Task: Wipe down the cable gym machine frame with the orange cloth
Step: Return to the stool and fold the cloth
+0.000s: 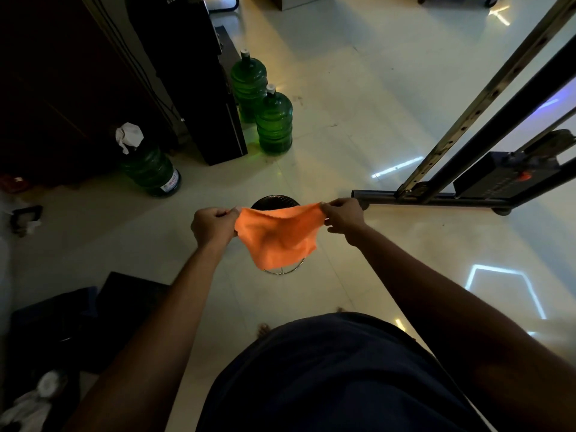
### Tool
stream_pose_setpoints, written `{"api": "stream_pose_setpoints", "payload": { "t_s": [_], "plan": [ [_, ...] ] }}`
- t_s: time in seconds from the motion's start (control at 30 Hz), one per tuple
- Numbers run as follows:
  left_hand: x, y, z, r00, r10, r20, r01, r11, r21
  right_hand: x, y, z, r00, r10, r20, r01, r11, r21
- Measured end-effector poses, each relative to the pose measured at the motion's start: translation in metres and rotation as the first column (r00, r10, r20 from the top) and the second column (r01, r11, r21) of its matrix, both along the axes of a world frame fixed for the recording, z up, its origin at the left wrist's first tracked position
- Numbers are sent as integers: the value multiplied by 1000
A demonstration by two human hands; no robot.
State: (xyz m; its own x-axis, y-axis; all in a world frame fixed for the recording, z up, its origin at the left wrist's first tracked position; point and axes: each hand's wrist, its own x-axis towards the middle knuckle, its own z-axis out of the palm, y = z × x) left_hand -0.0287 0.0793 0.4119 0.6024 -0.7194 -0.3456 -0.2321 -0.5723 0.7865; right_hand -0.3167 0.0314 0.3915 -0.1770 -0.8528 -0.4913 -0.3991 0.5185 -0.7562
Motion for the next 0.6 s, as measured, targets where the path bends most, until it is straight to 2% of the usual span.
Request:
{"api": "stream_pose_setpoints", "payload": {
  "t_s": [0.13,0.2,0.27,0.3,0.33,0.37,0.4,0.43,0.47,0.6],
  "plan": [
    [-9,9,-4,996,-80,-29,81,997,11,9,1,4,992,104,66,-107,994,32],
    [-14,11,-1,965,-169,-199,177,984,22,8,0,10,960,164,229,-198,971,136],
    [-16,14,4,902,-175,-395,186,983,-11,3,-2,13,894,109,434,-221,951,215],
    [-15,14,3,903,-122,-412,124,992,-21,0,-3,12,905,72,420,-178,960,217],
    [-12,14,0,923,-54,-381,50,999,-20,-3,-5,9,954,71,292,-127,976,179],
    [-9,15,-4,946,2,-324,-6,1000,-13,-5,-7,4,991,109,83,-118,987,107],
    [-7,16,-8,963,27,-268,-28,1000,3,-8,-8,-2,984,152,-97,-148,988,48],
    [-6,18,-12,973,26,-228,-20,999,26,-10,-8,-6,962,189,-196,-186,982,32],
    [-6,19,-14,981,9,-196,-1,999,40,-9,-6,-6,951,225,-210,-221,974,44],
    [-11,27,-17,990,-54,-133,59,998,33,-3,4,1,965,247,-89,-239,967,90]
  ]
}}
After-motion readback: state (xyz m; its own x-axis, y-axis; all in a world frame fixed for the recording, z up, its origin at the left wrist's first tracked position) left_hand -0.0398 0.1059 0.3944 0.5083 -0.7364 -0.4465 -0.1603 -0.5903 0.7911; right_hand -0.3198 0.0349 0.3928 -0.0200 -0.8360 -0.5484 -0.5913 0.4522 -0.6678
